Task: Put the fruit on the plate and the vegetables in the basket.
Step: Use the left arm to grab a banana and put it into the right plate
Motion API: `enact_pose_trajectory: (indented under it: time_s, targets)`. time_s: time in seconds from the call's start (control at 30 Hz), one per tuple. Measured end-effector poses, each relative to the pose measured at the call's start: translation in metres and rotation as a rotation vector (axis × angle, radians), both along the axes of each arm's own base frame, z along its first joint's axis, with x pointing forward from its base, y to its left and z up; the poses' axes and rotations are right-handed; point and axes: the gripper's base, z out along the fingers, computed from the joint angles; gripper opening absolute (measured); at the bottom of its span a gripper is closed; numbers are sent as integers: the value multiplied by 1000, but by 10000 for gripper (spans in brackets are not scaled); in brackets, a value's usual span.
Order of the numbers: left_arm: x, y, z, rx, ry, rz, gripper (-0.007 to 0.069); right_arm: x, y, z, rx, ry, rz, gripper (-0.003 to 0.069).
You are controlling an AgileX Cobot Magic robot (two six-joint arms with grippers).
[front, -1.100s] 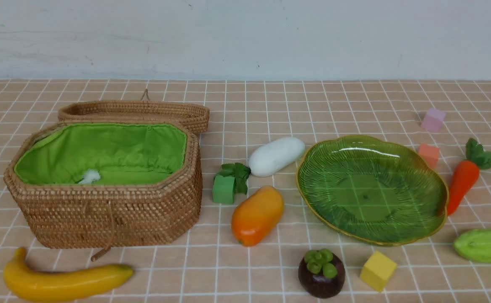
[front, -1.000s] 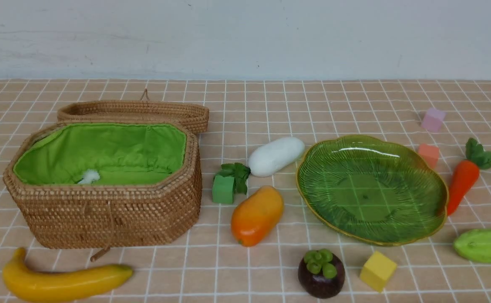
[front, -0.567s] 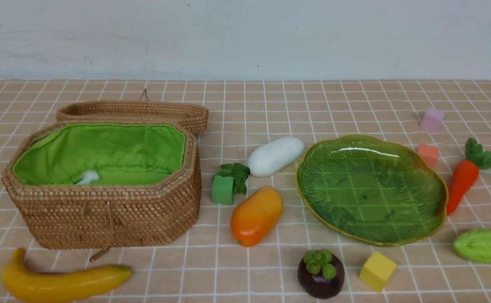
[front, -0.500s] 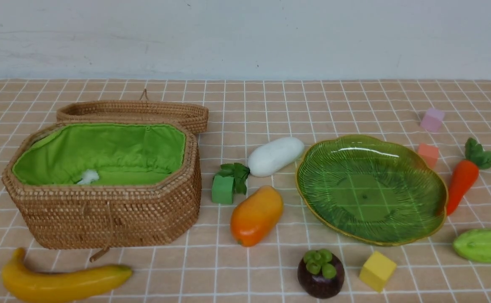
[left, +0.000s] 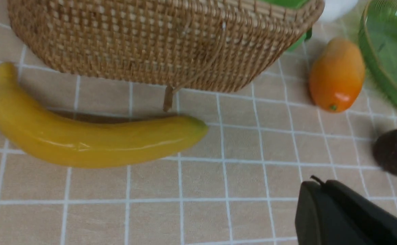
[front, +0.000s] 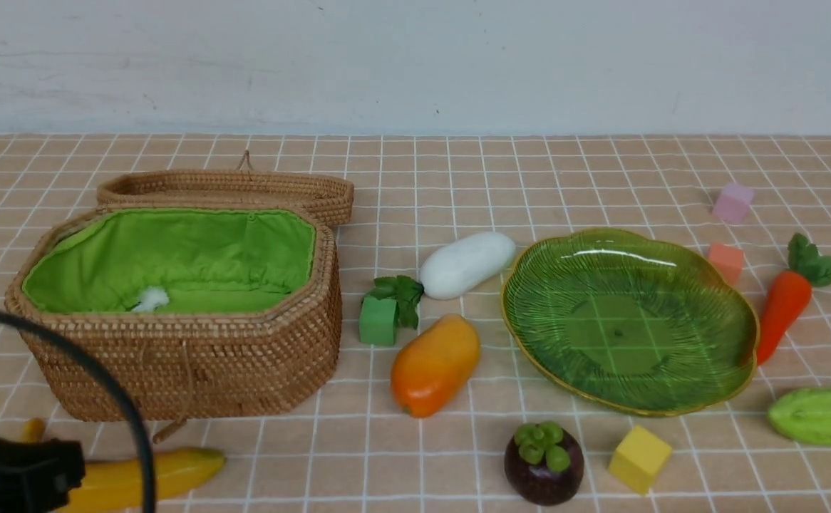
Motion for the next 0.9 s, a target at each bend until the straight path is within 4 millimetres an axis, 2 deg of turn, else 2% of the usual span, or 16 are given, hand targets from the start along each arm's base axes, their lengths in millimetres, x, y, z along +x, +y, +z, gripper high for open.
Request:
enact_pose_trajectory:
  time_s: [0.03,0.13,0.2,0.23,0.33,0.47,0.53,0.57,0.6,0.63,0.67,0.7,0.73,0.8,0.9]
  targets:
    - [1,-1,0,6,6,-9,-13,0,0,0,14,-2,-1,245]
    - [8,-5,5,84,71,-121,-13,2,4,2,277,-40,-26,245]
    - [11,-9,8,112,127,-192,-13,3,7,8,532,-82,-52,245]
    - [12,-9,9,113,129,-197,-13,3,6,9,552,-92,-55,245]
    - [19,-14,10,136,191,-287,-13,4,5,17,797,-158,-87,245]
    - [27,-20,8,148,236,-375,-13,1,12,24,894,-111,-40,223]
    - [32,-23,8,143,248,-412,-13,-6,22,43,825,-51,86,199]
    - [32,-23,9,140,249,-416,-13,-7,23,46,823,-45,95,197]
    - [36,-25,9,144,257,-445,-13,-13,30,67,725,-12,208,180]
    - [38,-26,10,148,259,-456,-13,-15,32,73,696,-1,240,175]
    - [45,-27,11,164,260,-485,-13,-23,39,104,558,45,374,158]
    - [50,-28,9,171,269,-501,-13,-27,43,121,468,70,450,152]
    - [53,-29,9,181,269,-520,-13,-29,44,130,398,83,501,150]
    - [61,-35,2,226,287,-598,-13,-36,49,161,209,137,652,146]
    - [63,-50,-11,339,318,-763,-13,-41,52,190,10,184,804,146]
